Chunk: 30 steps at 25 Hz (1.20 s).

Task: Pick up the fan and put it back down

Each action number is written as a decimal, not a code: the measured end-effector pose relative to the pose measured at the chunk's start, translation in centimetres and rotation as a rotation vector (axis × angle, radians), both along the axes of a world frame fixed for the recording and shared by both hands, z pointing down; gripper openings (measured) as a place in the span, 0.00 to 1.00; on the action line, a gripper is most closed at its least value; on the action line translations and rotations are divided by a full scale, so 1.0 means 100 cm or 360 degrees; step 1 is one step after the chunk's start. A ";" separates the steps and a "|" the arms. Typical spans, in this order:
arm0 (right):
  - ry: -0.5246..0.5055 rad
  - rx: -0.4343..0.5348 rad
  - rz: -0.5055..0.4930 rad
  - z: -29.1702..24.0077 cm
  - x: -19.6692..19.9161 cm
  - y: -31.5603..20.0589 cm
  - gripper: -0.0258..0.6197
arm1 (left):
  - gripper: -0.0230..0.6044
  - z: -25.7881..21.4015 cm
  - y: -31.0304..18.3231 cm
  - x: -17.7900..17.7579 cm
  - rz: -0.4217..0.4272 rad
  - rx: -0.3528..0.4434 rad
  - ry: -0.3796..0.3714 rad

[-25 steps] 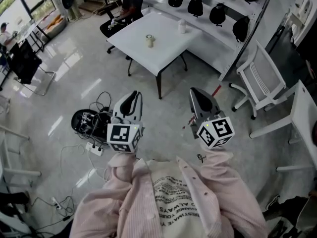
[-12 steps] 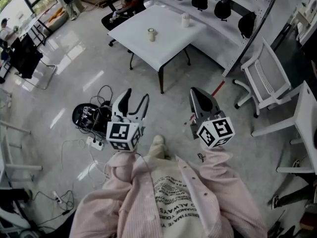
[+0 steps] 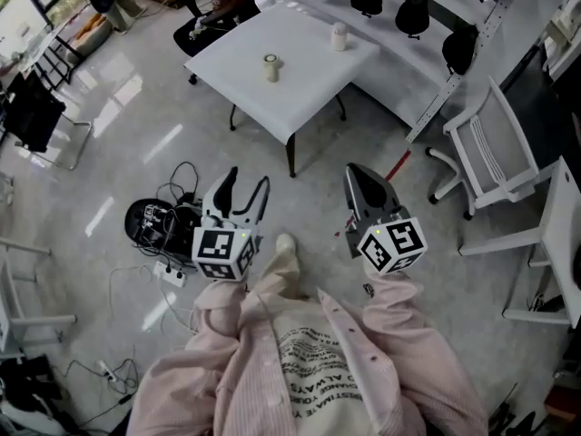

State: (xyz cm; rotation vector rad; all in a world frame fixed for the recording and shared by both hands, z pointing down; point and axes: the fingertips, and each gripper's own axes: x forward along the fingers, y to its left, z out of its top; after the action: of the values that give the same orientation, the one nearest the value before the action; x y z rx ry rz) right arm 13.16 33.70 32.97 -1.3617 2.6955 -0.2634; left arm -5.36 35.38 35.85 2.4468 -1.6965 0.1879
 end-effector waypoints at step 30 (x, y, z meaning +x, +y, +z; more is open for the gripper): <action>0.0022 -0.0298 0.0104 0.061 -0.072 -0.231 0.04 | 0.40 0.063 -0.240 -0.064 0.0136 -0.0293 0.0043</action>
State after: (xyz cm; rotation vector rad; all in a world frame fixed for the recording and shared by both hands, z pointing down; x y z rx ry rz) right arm 6.00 10.61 39.10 -1.5020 2.6886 -0.5132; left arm -11.72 11.38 42.12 2.3760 -1.4928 0.3053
